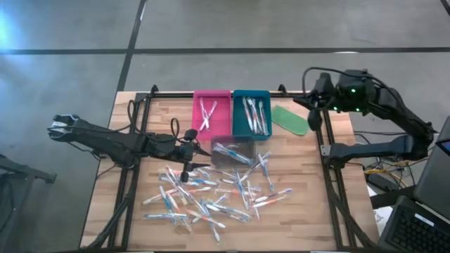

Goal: Pick & Place Toothbrushes
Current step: Put the purple toothbrush into the pink bin

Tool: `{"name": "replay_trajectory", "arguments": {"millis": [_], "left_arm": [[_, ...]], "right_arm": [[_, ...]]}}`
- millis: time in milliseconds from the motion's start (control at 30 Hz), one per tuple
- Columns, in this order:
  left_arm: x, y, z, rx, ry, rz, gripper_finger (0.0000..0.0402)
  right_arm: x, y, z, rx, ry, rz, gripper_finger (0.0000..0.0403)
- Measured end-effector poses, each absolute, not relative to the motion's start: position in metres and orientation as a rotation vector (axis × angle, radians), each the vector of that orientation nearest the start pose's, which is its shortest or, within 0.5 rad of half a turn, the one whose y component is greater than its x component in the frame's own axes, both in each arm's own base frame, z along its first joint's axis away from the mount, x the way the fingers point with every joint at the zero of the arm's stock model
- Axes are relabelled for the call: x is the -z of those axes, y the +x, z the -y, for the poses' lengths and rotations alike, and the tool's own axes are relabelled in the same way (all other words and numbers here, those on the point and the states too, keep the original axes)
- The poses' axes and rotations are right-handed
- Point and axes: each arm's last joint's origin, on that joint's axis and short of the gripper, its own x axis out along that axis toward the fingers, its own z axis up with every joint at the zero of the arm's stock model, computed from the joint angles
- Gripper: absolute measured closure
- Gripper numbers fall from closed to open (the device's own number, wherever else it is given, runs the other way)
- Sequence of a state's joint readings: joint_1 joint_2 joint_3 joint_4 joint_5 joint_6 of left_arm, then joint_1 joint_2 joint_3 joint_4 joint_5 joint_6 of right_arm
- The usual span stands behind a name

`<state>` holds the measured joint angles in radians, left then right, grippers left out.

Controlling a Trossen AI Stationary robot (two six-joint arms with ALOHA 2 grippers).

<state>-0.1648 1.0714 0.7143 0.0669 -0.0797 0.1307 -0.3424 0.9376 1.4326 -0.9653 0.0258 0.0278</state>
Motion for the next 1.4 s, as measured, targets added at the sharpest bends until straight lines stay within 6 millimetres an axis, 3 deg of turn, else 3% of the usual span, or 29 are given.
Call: {"name": "replay_trajectory", "arguments": {"millis": [467,600,1033,1400], "left_arm": [[-0.279,0.233,0.036,0.082,0.095,-0.285,0.0239],[-0.291,0.23,0.033,0.006,0.094,-0.29,0.0239],[-0.316,0.207,0.023,-0.227,-0.1,-0.586,0.0239],[-0.328,0.192,0.02,-0.36,-0.289,-0.699,0.0239]], "right_arm": [[-0.447,0.088,0.032,0.344,-0.021,-0.427,0.0394],[-0.447,0.077,0.028,0.342,-0.034,-0.423,0.0394],[-0.451,0.034,0.013,0.343,-0.1,-0.317,0.0394],[-0.451,0.005,0.003,0.347,-0.144,-0.234,0.0394]]}}
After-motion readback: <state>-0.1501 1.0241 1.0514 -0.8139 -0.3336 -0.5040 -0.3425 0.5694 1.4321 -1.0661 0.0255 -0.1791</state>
